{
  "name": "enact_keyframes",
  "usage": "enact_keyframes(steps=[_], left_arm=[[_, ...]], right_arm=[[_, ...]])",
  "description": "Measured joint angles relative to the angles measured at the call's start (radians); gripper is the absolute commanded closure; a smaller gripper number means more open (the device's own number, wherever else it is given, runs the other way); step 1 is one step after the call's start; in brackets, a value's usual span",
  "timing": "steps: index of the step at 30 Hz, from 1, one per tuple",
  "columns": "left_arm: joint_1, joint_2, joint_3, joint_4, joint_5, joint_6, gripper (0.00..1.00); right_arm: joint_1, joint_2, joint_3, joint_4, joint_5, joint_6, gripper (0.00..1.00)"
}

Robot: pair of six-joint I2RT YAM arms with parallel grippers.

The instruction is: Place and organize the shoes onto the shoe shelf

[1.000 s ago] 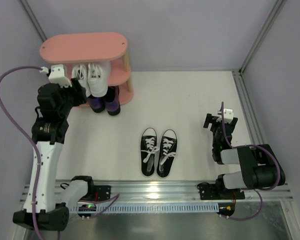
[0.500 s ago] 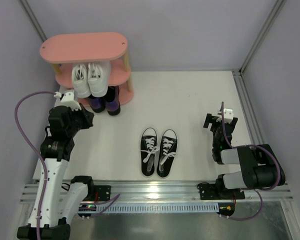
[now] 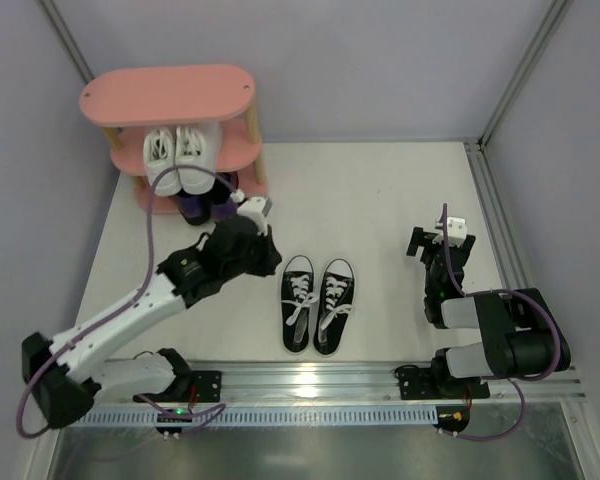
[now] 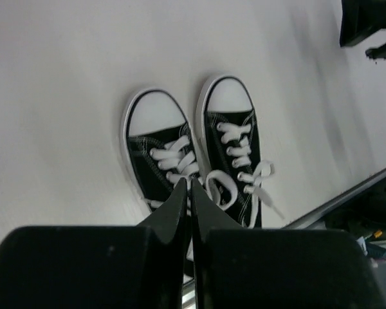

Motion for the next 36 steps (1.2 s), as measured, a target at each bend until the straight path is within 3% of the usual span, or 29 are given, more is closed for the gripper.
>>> enact_keyframes(steps=[4,7,14,17,18,19,21,22,23,28,33,35,36], left_arm=[[-0.065,0.328,0.299,-0.025,-0.108,-0.039,1.00],[-0.110,0.439,0.334,-0.032,-0.183,-0.074,1.00],[-0.296,0.385,0.190,0.007,-0.361,-0.162,1.00],[-0.326,0.353,0.166,0.029,-0.370,-0.186,0.98],[-0.325,0.350,0.166,0.039,-0.370,-0.188,0.01],[-0.324,0.348,0.166,0.042,-0.372,-0.189,0.05],[-0.323,0.339,0.158,0.053,-0.372,-0.224,0.42],[-0.324,0.328,0.138,0.077,-0.369,-0.245,0.62],[-0.325,0.315,0.111,0.100,-0.364,-0.276,1.00],[-0.345,0.285,-0.055,0.168,-0.342,-0.405,1.00],[-0.461,0.391,0.016,0.106,-0.446,-0.473,1.00],[-0.503,0.470,0.113,0.046,-0.492,-0.491,0.92],[-0.520,0.517,0.171,0.016,-0.516,-0.497,0.82]], right_arm=[[0.000,0.000,0.000,0.000,0.000,0.000,0.03],[0.000,0.000,0.000,0.000,0.000,0.000,0.03],[0.000,0.000,0.000,0.000,0.000,0.000,0.03],[0.000,0.000,0.000,0.000,0.000,0.000,0.03],[0.000,0.000,0.000,0.000,0.000,0.000,0.03],[0.000,0.000,0.000,0.000,0.000,0.000,0.03],[0.000,0.000,0.000,0.000,0.000,0.000,0.03],[0.000,0.000,0.000,0.000,0.000,0.000,0.03],[0.000,0.000,0.000,0.000,0.000,0.000,0.03],[0.000,0.000,0.000,0.000,0.000,0.000,0.03],[0.000,0.000,0.000,0.000,0.000,0.000,0.03],[0.000,0.000,0.000,0.000,0.000,0.000,0.03],[0.000,0.000,0.000,0.000,0.000,0.000,0.03]])
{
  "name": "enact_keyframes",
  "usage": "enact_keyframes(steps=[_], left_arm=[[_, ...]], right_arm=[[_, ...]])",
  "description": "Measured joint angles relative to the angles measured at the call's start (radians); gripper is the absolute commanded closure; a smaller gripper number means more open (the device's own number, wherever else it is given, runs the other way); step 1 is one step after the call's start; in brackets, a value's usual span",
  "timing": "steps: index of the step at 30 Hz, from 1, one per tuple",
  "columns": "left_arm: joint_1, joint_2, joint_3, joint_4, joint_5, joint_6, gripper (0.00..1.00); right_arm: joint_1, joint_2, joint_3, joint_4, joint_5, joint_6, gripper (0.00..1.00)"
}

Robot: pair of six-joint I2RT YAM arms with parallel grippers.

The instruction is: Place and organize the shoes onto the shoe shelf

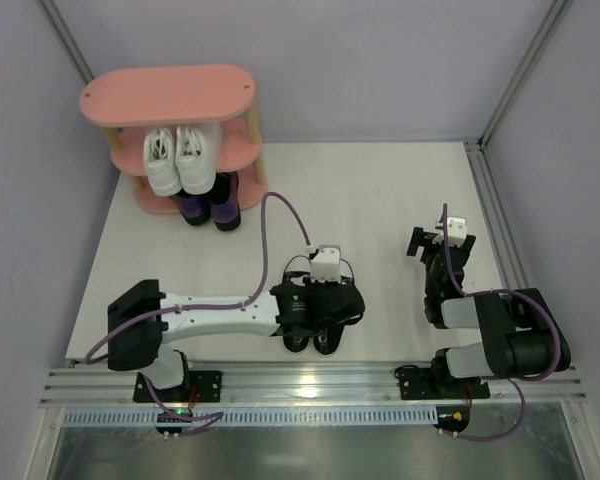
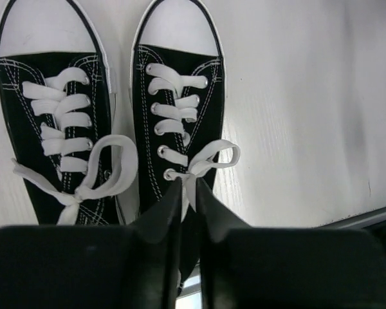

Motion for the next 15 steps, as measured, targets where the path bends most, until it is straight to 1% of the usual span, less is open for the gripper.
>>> enact_keyframes(steps=[1,2,3,4,6,7,11,15], left_arm=[[-0.014,0.043,0.053,-0.034,-0.020,-0.010,0.66],[-0.022,0.073,0.090,-0.062,-0.034,-0.018,0.58],[-0.027,0.098,0.116,-0.079,-0.045,-0.024,0.49],[-0.029,0.115,0.132,-0.101,-0.058,-0.033,0.30],[-0.036,0.121,0.133,-0.142,-0.080,-0.051,0.14],[-0.039,0.120,0.133,-0.164,-0.098,-0.063,0.02],[-0.060,0.112,0.133,-0.229,-0.144,-0.093,0.00],[-0.069,0.103,0.133,-0.287,-0.158,-0.122,0.00]], right_arm=[[0.000,0.000,0.000,0.000,0.000,0.000,0.03],[0.000,0.000,0.000,0.000,0.000,0.000,0.03],[0.000,0.000,0.000,0.000,0.000,0.000,0.03],[0.000,0.000,0.000,0.000,0.000,0.000,0.03],[0.000,0.000,0.000,0.000,0.000,0.000,0.03],[0.000,0.000,0.000,0.000,0.000,0.000,0.03],[0.000,0.000,0.000,0.000,0.000,0.000,0.03],[0.000,0.000,0.000,0.000,0.000,0.000,0.03]])
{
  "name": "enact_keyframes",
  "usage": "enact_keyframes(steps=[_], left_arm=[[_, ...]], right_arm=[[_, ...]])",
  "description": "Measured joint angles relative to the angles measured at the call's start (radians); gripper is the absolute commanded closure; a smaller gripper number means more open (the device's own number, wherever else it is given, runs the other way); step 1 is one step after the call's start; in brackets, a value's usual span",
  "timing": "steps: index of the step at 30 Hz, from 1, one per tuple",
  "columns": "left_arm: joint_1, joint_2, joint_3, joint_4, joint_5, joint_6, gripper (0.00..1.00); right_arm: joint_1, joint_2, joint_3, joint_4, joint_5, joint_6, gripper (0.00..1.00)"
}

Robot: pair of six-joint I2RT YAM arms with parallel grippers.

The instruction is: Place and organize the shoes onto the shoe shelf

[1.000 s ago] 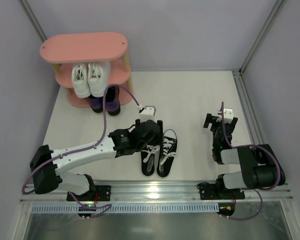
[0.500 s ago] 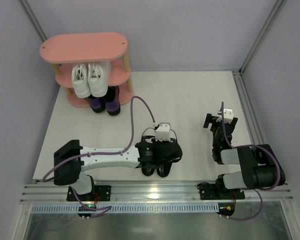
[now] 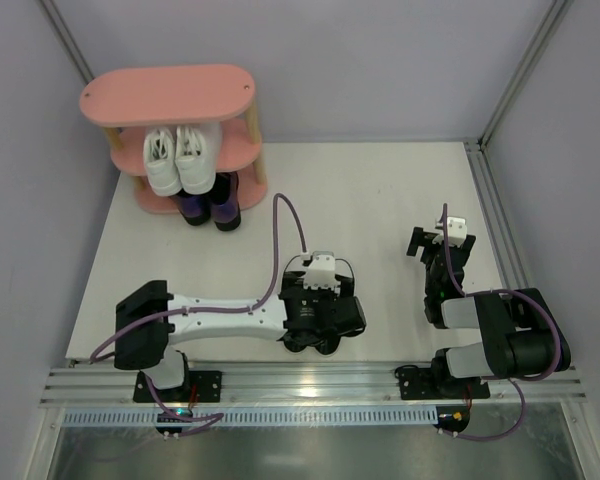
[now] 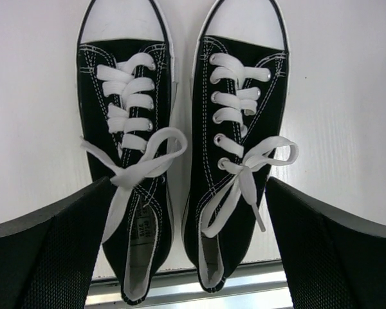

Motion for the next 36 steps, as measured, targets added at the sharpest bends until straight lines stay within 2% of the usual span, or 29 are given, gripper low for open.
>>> enact_keyframes(steps=[12,23,29,33,34,36], left_arm=[[-0.001,0.053,-0.075,-0.026,-0.023,-0.079,0.00],[0.002,0.108,-0.081,0.125,-0.027,0.026,0.01],[0.019,0.108,-0.142,0.218,-0.015,0.082,0.10],[0.042,0.101,-0.193,0.291,0.013,0.098,0.30],[0.043,0.090,-0.211,0.314,0.017,0.108,0.51],[0.048,0.064,-0.238,0.337,0.020,0.124,1.00]], right_arm=[[0.000,0.000,0.000,0.000,0.000,0.000,0.03],[0.000,0.000,0.000,0.000,0.000,0.000,0.03],[0.000,0.000,0.000,0.000,0.000,0.000,0.03],[0.000,0.000,0.000,0.000,0.000,0.000,0.03],[0.000,0.000,0.000,0.000,0.000,0.000,0.03],[0.000,0.000,0.000,0.000,0.000,0.000,0.03]])
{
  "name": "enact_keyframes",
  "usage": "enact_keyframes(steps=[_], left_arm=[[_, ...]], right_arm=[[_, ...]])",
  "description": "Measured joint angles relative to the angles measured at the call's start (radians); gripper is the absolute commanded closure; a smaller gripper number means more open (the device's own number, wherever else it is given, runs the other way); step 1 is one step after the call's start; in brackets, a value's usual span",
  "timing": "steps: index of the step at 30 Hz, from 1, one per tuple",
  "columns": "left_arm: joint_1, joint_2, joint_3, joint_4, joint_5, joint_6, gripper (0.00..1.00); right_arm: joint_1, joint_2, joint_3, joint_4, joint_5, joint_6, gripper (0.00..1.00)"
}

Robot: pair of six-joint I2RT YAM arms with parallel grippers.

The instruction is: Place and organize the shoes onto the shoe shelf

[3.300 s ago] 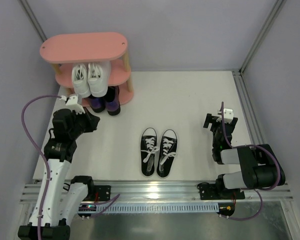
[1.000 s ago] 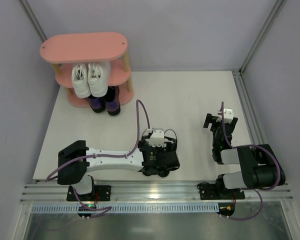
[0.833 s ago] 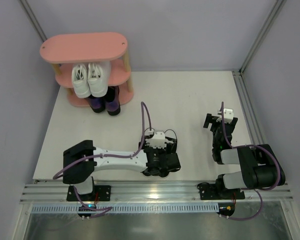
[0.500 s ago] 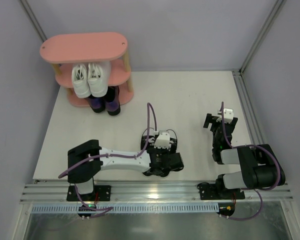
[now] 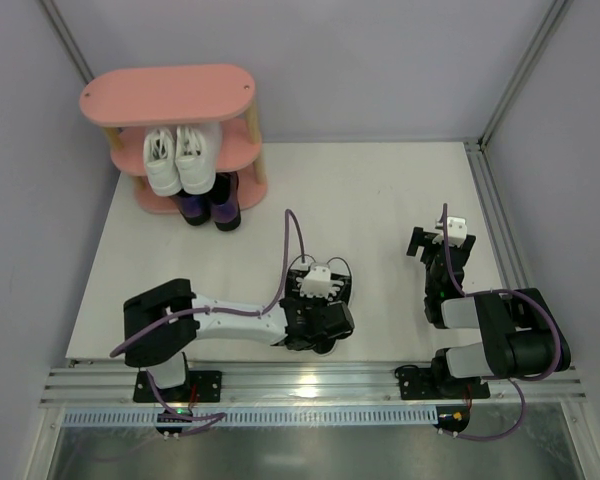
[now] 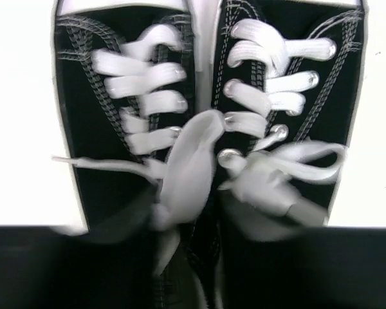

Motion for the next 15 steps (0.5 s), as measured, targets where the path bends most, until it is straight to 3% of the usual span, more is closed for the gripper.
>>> enact_keyframes(steps=[9,15], left_arm=[[0.011,-0.028,-0.013,-0.005,0.037,0.033,1.00],[-0.008,-0.164,-0.017,-0.151,0.110,0.033,1.00]], right_arm=[[0.000,0.000,0.000,0.000,0.000,0.000,0.03],[0.000,0.000,0.000,0.000,0.000,0.000,0.03]])
